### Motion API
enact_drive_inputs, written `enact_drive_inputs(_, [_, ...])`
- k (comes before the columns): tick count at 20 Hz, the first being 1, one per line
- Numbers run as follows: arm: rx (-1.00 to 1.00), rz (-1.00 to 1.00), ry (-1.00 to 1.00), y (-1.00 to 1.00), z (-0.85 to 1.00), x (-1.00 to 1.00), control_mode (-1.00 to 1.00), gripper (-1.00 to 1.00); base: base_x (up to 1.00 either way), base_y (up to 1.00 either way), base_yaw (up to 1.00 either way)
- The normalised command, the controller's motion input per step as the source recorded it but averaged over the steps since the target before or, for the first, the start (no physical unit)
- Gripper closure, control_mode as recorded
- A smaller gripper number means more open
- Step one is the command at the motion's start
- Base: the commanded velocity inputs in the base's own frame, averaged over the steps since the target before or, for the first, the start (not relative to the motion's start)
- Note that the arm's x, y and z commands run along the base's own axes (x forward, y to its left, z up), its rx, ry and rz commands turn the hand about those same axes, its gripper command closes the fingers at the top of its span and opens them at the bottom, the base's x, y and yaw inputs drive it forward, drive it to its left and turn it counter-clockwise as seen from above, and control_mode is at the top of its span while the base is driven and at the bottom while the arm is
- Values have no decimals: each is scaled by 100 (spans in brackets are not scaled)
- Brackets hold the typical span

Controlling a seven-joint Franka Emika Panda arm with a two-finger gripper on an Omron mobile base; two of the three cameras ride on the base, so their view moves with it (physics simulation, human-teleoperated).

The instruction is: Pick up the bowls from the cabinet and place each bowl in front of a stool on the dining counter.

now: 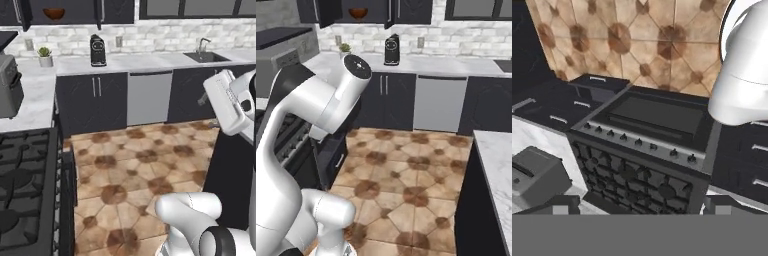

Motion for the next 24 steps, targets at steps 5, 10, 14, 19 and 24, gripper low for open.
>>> enact_drive_inputs(5, [0,0,0,0,0,0,100,-100,100,19,15])
enact_drive_inputs(10, [0,0,0,0,0,0,100,-100,100,0,31])
enact_drive_inputs(14, [0,0,0,0,0,0,100,-100,100,0,28])
enact_drive_inputs(19, [0,0,0,0,0,0,100,-100,100,0,17])
enact_drive_inputs(24, [0,0,0,0,0,0,100,-100,100,0,16])
